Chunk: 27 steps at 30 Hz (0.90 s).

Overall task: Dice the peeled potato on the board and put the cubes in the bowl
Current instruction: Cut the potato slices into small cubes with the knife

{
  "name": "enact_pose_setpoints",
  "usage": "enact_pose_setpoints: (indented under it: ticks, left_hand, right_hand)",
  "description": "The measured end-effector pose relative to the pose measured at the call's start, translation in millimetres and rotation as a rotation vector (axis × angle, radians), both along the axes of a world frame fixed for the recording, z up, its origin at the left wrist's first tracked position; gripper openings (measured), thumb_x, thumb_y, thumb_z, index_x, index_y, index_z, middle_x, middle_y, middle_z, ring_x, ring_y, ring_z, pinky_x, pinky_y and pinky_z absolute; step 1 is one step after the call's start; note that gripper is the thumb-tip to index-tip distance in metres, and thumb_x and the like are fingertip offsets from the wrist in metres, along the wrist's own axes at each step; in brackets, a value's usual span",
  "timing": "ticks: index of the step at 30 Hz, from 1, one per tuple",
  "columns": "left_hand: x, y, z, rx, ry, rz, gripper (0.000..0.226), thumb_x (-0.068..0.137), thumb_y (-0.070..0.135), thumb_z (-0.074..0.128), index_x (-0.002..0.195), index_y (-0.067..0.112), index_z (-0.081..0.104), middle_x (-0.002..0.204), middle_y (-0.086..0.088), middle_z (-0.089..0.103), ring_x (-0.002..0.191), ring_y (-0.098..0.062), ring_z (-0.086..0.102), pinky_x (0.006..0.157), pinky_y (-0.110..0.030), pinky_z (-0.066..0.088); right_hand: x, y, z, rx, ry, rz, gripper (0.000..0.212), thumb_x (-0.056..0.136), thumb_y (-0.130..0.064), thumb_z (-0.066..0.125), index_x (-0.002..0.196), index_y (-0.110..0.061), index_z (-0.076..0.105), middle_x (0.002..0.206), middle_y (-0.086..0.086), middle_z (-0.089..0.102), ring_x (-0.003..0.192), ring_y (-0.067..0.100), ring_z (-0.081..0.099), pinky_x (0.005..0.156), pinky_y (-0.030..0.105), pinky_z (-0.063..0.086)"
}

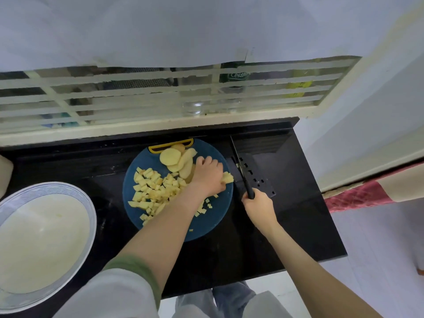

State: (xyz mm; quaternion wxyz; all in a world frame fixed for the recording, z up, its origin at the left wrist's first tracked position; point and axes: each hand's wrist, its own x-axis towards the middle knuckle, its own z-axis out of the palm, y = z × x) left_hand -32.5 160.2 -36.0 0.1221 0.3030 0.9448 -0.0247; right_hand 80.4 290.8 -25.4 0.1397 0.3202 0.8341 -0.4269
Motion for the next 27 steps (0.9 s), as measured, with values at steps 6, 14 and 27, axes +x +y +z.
enact_pose_setpoints:
  ticks: [6,14,27]
  left_hand:
    - [3.5,0.7,-11.5,0.039,-0.021,0.034,0.052,0.085,0.052,0.054,0.122,0.015,0.049,0.124,-0.001,0.050,0.116,-0.023,0.040,0.095,-0.040,0.025]
    - [-8.7,-37.1,-4.2,0.133,-0.042,0.095,0.047,0.086,0.011,0.048,0.127,0.033,0.049,0.122,0.004,0.047,0.118,-0.022,0.034,0.098,-0.041,0.019]
    - [-28.3,-58.4,2.2,-0.267,0.234,-0.423,0.025,0.078,0.033,0.075,0.094,0.015,0.069,0.089,0.002,0.064,0.096,-0.021,0.057,0.093,-0.039,0.040]
  right_hand:
    - [-4.1,1.8,-8.4,-0.015,-0.035,0.029,0.013,0.098,-0.018,0.049,0.091,-0.015,0.060,0.082,0.006,0.064,0.072,0.020,0.062,0.063,0.031,0.051]
    - [-4.8,2.2,-9.4,-0.044,-0.053,0.023,0.012,0.099,-0.020,0.050,0.101,-0.017,0.061,0.086,0.002,0.063,0.081,0.018,0.063,0.073,0.032,0.053]
    - [-9.3,-3.5,-10.8,-0.032,-0.063,0.023,0.015,0.098,-0.020,0.047,0.092,-0.015,0.060,0.080,0.005,0.062,0.068,0.018,0.057,0.059,0.030,0.048]
